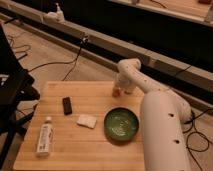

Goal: Drag the pepper across the table

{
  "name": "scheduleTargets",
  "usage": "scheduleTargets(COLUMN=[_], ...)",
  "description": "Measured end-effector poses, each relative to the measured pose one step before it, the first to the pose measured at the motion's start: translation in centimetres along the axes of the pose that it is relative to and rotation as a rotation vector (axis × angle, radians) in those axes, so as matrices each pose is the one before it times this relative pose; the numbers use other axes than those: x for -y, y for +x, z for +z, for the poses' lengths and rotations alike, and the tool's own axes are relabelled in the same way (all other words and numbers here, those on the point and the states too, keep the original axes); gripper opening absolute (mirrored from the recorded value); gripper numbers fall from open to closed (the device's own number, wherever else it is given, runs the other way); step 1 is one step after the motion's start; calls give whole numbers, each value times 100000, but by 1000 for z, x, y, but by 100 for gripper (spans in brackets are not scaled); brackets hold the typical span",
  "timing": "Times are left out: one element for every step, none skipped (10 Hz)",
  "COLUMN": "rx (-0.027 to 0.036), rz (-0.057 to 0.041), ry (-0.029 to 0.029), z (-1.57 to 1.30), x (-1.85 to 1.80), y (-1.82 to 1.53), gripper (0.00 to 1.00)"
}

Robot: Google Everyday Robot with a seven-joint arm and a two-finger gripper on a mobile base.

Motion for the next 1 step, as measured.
scheduleTargets(rx=[-289], rz=[-916], ry=[-2062], z=[-346], x=[-829], y=[240], gripper=[5])
